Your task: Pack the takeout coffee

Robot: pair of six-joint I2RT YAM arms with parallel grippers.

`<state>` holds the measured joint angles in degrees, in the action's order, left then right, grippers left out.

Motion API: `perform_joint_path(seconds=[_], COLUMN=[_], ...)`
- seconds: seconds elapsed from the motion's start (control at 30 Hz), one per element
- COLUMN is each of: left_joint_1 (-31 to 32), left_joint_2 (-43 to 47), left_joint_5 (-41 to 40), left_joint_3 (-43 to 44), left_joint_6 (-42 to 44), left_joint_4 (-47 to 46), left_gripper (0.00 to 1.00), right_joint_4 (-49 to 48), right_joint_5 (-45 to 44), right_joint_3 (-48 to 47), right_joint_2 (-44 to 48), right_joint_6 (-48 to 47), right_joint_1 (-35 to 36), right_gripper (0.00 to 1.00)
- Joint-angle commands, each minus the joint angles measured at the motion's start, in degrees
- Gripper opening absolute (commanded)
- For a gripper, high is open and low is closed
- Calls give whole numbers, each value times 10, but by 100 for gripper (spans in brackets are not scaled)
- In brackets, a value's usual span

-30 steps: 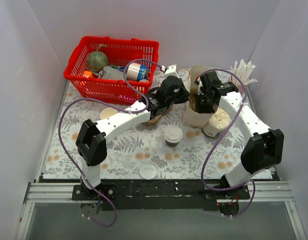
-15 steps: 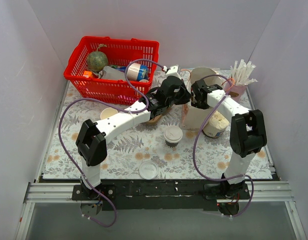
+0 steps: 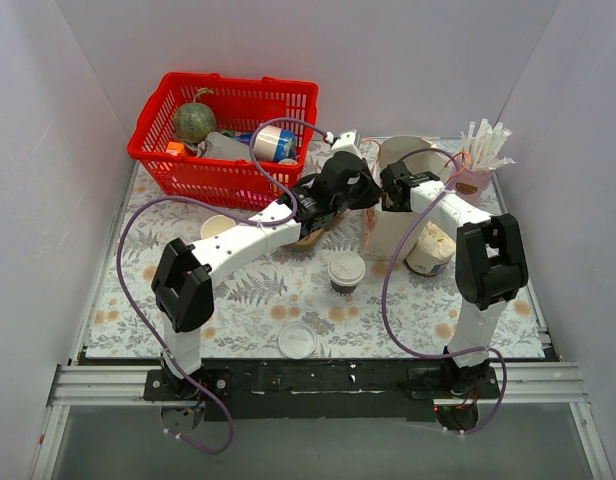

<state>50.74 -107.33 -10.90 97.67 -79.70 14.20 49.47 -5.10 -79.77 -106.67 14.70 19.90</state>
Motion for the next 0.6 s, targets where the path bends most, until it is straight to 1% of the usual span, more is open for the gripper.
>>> perform_joint_path(seconds=[0.0, 0.07, 0.13, 0.17, 0.3, 0.33, 0.4, 0.43, 0.47, 0.5, 0.53, 0.57], left_joint_1=[-2, -2, -3, -4, -13, -13, -13, -13, -13, -13, -13, -13], left_joint_2=[27, 27, 26, 26, 27, 27, 30, 33, 35, 40, 47, 50], left_joint_5=[-11, -24, -33, -40, -38, -38, -34, -31, -27, -18, -13, -11], left_joint_3=[14, 10, 9, 7, 2, 2, -2, -5, -12, -26, -34, -40], left_joint_6=[8, 10, 8, 6, -18, -19, -16, -10, -6, 0, 8, 16], left_joint_4=[-9, -8, -3, -1, 6, 6, 3, -5, -12, -21, -42, -49], left_gripper=[0, 0, 0, 0, 0, 0, 0, 0, 0, 0, 0, 0], right_joint_4=[-9, -2, -3, -1, -16, -21, -41, -54, -68, -112, -134, -154], right_joint_5=[-22, -7, 30, 42, 47, 63, 63, 62, 60, 54, 54, 34], right_joint_3=[-5, -27, -41, -47, -61, -61, -60, -57, -52, -44, -24, -12], right_joint_2=[25, 50, 80, 89, 141, 163, 187, 215, 230, 247, 283, 302], right_joint_6=[16, 9, 2, 0, 11, 13, 16, 19, 21, 21, 19, 19], right_joint_1=[-3, -3, -3, -3, -4, -4, -5, -6, -7, -6, -6, -7], right_gripper=[4, 10, 11, 15, 15, 16, 18, 20, 25, 27, 30, 36])
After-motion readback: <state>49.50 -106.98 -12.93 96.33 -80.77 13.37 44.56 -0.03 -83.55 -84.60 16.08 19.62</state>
